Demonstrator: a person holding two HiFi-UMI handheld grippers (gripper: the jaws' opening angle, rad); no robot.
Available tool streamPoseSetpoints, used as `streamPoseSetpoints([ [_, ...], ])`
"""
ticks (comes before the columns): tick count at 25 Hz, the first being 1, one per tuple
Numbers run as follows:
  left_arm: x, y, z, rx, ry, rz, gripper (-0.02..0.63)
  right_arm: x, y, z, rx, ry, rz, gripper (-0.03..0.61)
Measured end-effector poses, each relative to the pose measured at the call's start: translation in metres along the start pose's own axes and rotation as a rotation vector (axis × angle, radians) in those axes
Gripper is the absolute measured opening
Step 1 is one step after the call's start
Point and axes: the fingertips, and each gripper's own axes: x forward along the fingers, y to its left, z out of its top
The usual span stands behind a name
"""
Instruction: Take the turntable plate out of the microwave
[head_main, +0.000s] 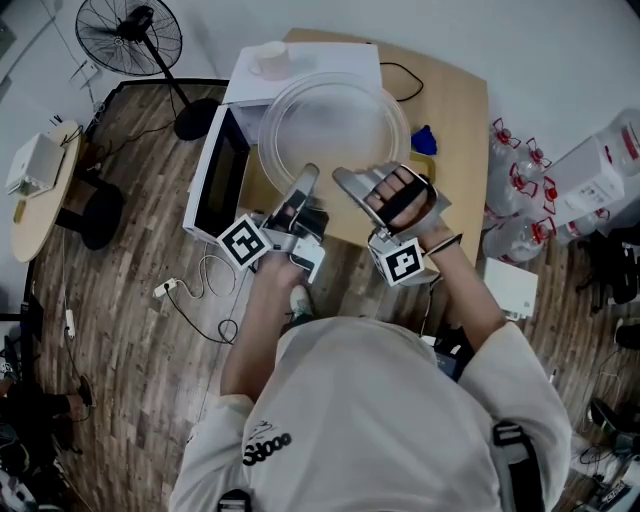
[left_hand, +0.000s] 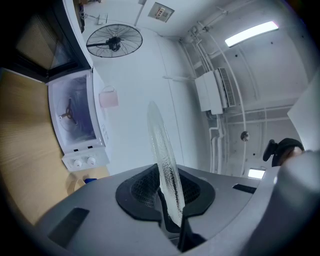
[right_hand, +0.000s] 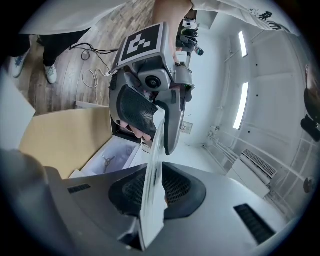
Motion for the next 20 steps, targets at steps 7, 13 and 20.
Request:
streamPoseSetpoints([
  [7,-0.008,-0.004,0.001,0.010,-0.001,-0.005,0.057,-0.002,-0.003,0.008,0.000,-0.004,-0.007,0.031],
  [13,-0.012,-0.004,0.002,0.008,-0.006,-0.011,0.058,-0.002,-0.005,0.011,-0.002,-0.009,-0.014,0.026],
  [20,-0.020,0.001,0.006,0.005,-0.008,-0.002,0.060,0.002,-0.001,0.019,-0.004,-0.013,-0.009,0.026],
])
